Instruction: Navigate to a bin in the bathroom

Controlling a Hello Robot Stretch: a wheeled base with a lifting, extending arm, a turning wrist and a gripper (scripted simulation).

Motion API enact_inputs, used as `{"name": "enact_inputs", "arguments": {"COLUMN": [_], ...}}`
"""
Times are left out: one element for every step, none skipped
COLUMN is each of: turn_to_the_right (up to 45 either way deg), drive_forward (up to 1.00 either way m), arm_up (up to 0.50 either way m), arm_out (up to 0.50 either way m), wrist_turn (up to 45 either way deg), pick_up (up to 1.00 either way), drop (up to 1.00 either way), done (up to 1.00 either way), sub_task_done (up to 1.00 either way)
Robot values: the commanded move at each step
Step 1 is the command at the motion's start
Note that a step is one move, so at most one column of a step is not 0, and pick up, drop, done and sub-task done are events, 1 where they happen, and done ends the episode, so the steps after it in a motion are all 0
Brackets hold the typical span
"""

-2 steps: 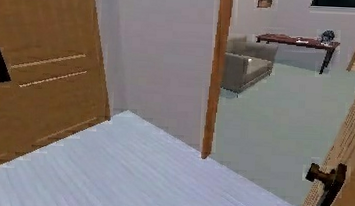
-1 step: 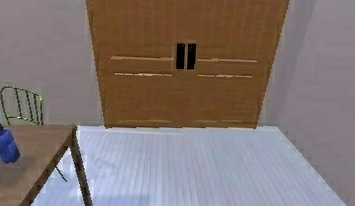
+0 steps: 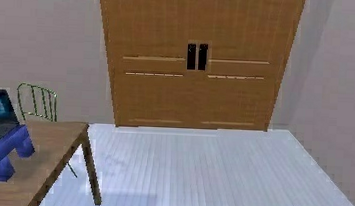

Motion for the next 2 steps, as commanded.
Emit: {"name": "enact_inputs", "arguments": {"turn_to_the_right": [0.0, 45.0], "drive_forward": [0.3, 0.0], "arm_up": [0.0, 0.0], "arm_out": [0.0, 0.0], "wrist_turn": [0.0, 0.0], "pick_up": [0.0, 0.0], "drop": [0.0, 0.0], "done": [0.0, 0.0], "sub_task_done": [0.0, 0.0]}}
